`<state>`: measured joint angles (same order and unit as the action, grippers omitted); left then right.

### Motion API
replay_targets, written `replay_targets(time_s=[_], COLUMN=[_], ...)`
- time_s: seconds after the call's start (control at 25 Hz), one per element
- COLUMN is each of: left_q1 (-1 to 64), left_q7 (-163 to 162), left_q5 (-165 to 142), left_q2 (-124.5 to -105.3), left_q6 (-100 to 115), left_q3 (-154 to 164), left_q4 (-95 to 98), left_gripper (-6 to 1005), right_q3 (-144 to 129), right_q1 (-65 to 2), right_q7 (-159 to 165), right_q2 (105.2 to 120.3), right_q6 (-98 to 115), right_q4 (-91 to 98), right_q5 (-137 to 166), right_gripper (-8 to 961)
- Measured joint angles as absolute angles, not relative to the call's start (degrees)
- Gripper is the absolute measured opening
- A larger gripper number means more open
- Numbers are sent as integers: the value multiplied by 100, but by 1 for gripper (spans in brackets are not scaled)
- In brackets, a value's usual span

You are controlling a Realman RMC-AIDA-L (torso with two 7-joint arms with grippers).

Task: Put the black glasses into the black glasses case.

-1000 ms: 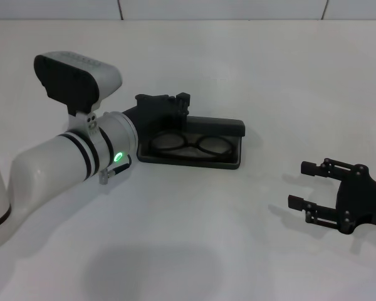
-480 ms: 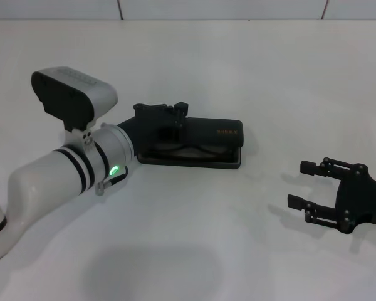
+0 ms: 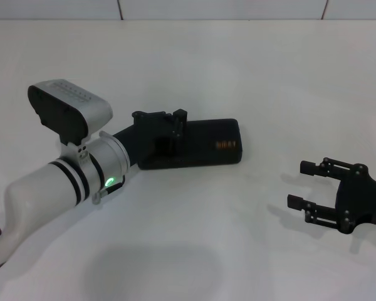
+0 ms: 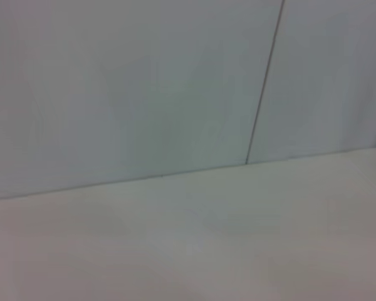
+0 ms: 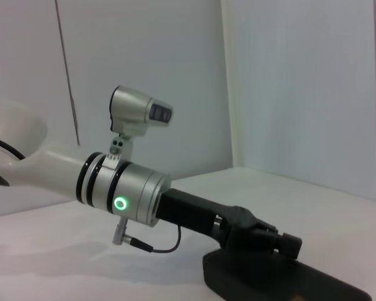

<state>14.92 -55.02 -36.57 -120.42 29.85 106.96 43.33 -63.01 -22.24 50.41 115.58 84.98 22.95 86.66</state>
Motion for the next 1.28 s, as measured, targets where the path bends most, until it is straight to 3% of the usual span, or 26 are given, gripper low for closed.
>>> replay_targets(time_s=[0.36, 0.56, 0.64, 0.68, 0.72, 0.84, 0.96, 1.28], left_q1=[1447, 1486, 1502, 1510, 1510, 1560, 1582, 1094], left_q7=[-5398, -5802, -6029, -6158, -6158, -6348, -6457, -6410], left_q5=[-3646, -3696, -3715, -3756, -3756, -4158, -5033, -6824], left_q2=[-12025, -11873, -11667, -11469, -11469, -11120, -10954, -11378], left_q6=[3408, 4107, 4651, 5144, 5144, 6157, 7187, 8041], left_q3=[10656, 10636, 10626, 10617, 10617, 10426, 9790, 7485], left_q4=[4386, 4497, 4499, 4485, 4485, 4376, 4177, 3962], left_gripper=[3, 2, 2, 2, 2, 2, 21, 118], right_q3=[-6302, -6301, -6301, -6301, -6301, -6301, -6292, -6185], right_q1=[-2223, -2204, -2204, -2207, -2211, -2197, -2175, -2170], right_q7=[5044, 5045, 5045, 5045, 5045, 5045, 5044, 5042], right_q2=[11558, 11552, 11551, 11551, 11550, 11545, 11540, 11540], right_q6=[8523, 8553, 8570, 8576, 8582, 8594, 8583, 8599], right_q4=[2294, 2294, 2294, 2297, 2310, 2419, 2515, 2573], right_q5=[8666, 8630, 8582, 8559, 8534, 8463, 8449, 8456], right_gripper=[678, 678, 678, 678, 678, 678, 678, 678])
